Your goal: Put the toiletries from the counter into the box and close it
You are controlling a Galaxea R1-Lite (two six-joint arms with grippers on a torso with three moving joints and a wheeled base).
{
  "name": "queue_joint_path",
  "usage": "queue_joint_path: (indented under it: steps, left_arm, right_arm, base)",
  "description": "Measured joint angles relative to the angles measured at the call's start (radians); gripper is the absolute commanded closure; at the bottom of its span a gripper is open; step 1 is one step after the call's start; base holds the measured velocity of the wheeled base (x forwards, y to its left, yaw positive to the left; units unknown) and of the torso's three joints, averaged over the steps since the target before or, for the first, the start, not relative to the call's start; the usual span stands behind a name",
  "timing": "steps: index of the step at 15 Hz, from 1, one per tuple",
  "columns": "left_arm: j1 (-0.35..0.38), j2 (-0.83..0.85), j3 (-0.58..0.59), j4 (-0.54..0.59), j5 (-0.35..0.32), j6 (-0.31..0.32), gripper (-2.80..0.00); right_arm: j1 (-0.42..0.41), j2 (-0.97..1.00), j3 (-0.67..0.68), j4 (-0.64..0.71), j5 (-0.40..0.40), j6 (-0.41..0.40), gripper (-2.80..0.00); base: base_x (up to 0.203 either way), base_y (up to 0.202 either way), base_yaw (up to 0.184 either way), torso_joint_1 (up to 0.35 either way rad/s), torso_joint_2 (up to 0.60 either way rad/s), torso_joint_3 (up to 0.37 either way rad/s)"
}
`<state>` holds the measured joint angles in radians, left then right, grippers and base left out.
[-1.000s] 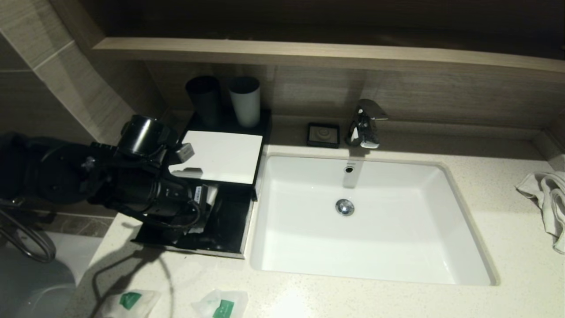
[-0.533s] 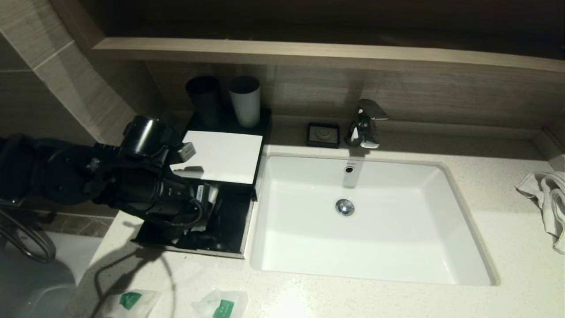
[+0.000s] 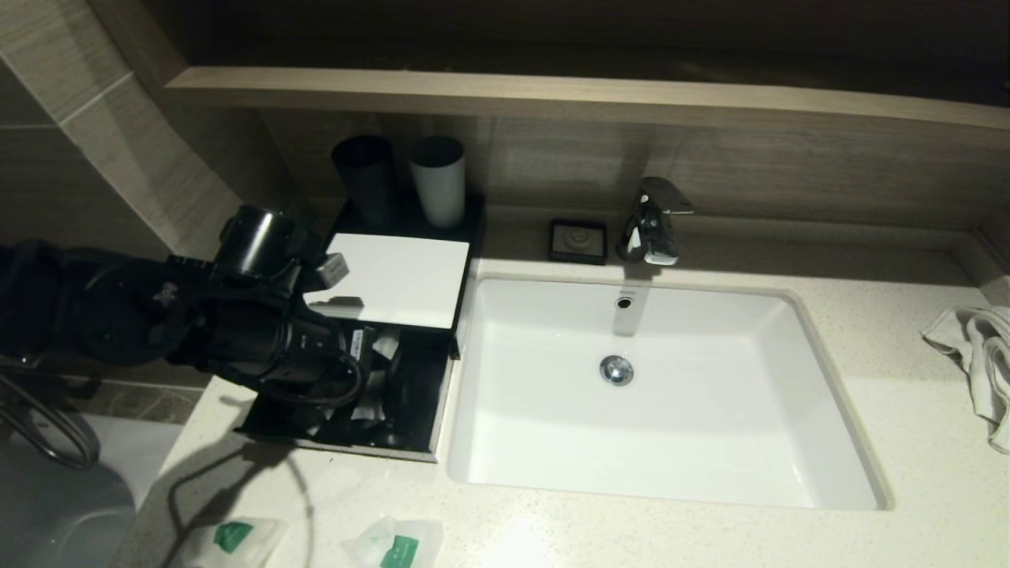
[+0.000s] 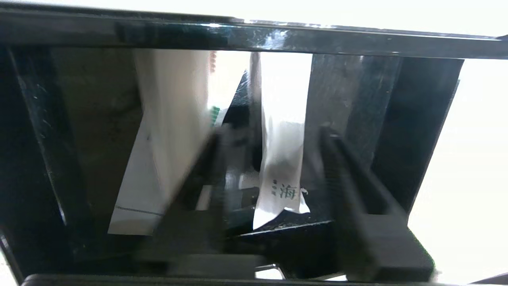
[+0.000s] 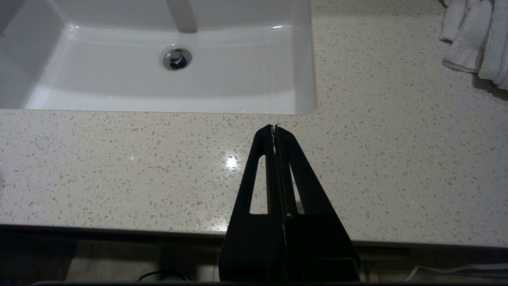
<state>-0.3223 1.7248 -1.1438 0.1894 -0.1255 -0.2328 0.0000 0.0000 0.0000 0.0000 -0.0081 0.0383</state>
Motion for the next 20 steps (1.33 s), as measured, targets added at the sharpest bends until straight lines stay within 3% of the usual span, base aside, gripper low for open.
queue_joint_path:
  steps: [8,9,10,12,15,20]
  left_arm:
    - [-0.001,-0.133,0.008,0.022,0.002,0.002,-2.80]
    - [-0.001,-0.161,0.013,0.032,0.002,0.003,-0.26]
    - [-0.003,-0.187,0.019,0.045,0.002,0.003,0.00]
    - [-0.026,-0.236,0.031,0.073,0.002,0.001,0.00]
    - [-0.126,-0.309,0.058,0.122,0.006,-0.001,0.00]
    - [-0.238,-0.413,0.197,0.163,0.088,-0.001,0.00]
  right_arm:
    - [0.000,0.000,0.000,0.000,0.000,0.000,0.00]
    - [0.000,0.000,0.000,0.000,0.000,0.000,0.00]
    - [0.000,0.000,0.000,0.000,0.000,0.000,0.00]
    - [0.000,0.000,0.000,0.000,-0.001,0.000,0.00]
    - [0.000,0.000,0.000,0.000,0.000,0.000,0.00]
    - [0.000,0.000,0.000,0.000,-0.001,0.000,0.00]
  base:
    - [0.000,0.000,0.000,0.000,0.00,0.000]
    - [0.000,0.000,0.000,0.000,0.00,0.000]
    - [0.000,0.000,0.000,0.000,0.00,0.000]
    - [0.000,0.000,0.000,0.000,0.00,0.000]
    - [0.000,0.000,0.000,0.000,0.00,0.000]
    - [0.000,0.000,0.000,0.000,0.00,0.000]
